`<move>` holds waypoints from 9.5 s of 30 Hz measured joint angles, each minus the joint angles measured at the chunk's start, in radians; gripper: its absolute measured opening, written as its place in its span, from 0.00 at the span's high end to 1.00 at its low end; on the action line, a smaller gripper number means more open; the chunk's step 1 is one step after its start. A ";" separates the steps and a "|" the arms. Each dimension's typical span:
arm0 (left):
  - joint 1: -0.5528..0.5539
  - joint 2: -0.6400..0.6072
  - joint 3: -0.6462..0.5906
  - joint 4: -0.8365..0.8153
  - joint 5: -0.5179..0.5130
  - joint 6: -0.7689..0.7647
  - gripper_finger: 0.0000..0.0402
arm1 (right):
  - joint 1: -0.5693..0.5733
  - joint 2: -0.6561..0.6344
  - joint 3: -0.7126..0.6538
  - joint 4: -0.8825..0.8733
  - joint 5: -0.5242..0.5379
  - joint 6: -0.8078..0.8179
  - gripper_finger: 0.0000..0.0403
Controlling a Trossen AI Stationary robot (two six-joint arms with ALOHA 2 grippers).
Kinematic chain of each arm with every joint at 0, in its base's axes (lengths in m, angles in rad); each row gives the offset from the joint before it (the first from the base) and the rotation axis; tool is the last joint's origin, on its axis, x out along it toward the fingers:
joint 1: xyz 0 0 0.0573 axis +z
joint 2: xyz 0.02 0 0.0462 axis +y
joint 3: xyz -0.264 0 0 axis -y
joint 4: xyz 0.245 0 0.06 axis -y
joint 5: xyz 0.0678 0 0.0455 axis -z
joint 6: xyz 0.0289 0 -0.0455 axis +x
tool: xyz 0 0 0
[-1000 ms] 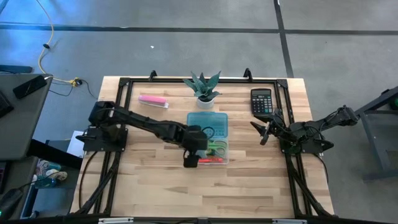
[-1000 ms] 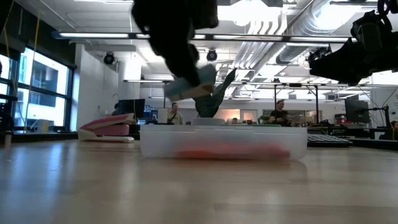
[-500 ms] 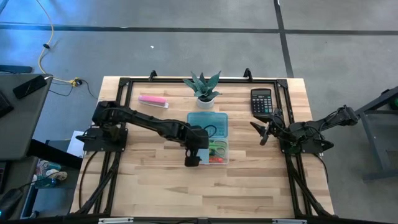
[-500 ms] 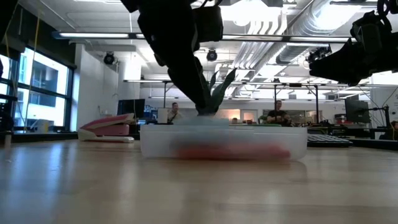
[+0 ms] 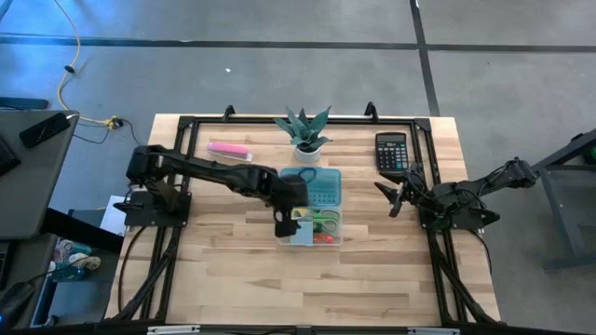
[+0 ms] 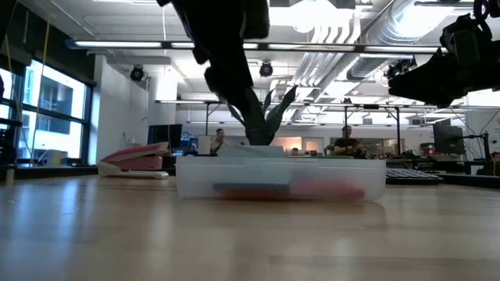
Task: Pack school essentials
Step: Close the supply box, then return to Home Position
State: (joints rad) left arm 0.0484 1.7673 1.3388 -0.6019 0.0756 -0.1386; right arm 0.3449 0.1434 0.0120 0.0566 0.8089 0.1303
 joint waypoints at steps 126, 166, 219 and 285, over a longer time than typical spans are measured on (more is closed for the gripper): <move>0.522 0.038 -0.629 0.890 0.133 -0.488 1.00 | 0.210 1.359 0.443 0.458 -0.624 1.466 0.57; 0.507 -0.175 -0.630 0.823 0.450 -0.079 1.00 | 0.185 1.685 0.781 0.192 -0.328 1.645 0.66; 0.135 -0.193 -0.451 0.484 0.265 0.053 1.00 | 0.058 1.293 0.919 -0.467 -0.290 1.287 0.83; -0.002 -1.090 -0.554 0.284 -0.270 -0.110 1.00 | -0.387 0.782 0.918 -0.175 -0.710 -0.149 1.00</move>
State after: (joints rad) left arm 0.0465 0.6778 0.7851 -0.3174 -0.1945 -0.2489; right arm -0.0425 0.9259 0.9302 -0.1181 0.0986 -0.0191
